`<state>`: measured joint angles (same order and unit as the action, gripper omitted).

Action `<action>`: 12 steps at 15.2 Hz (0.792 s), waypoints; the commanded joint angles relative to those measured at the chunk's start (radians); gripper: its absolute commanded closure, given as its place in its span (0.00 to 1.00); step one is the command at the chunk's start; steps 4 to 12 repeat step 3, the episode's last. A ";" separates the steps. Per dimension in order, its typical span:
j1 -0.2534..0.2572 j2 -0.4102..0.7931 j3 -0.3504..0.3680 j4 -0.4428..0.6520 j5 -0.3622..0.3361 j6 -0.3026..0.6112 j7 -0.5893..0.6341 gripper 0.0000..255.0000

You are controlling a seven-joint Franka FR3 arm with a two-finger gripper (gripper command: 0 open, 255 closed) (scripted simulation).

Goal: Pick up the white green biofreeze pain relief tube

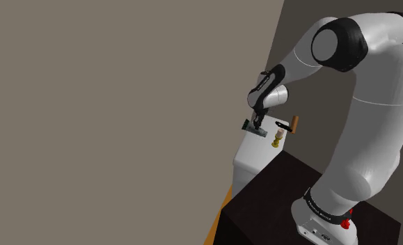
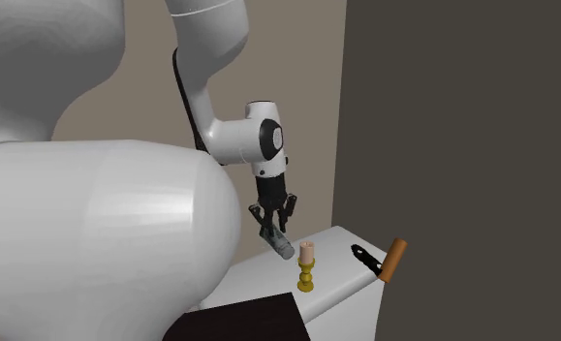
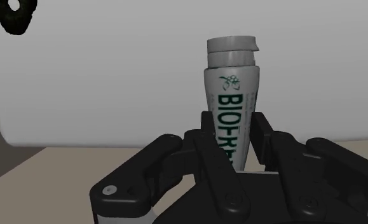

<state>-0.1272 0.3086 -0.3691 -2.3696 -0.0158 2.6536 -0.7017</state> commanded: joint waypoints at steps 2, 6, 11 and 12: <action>0.013 -0.033 -0.005 0.010 -0.015 -0.022 0.009 1.00; 0.013 -0.033 -0.006 0.010 -0.014 -0.022 0.009 1.00; 0.013 -0.033 -0.006 0.010 -0.014 -0.022 0.009 1.00; 0.013 -0.033 -0.006 0.010 -0.014 -0.022 0.009 1.00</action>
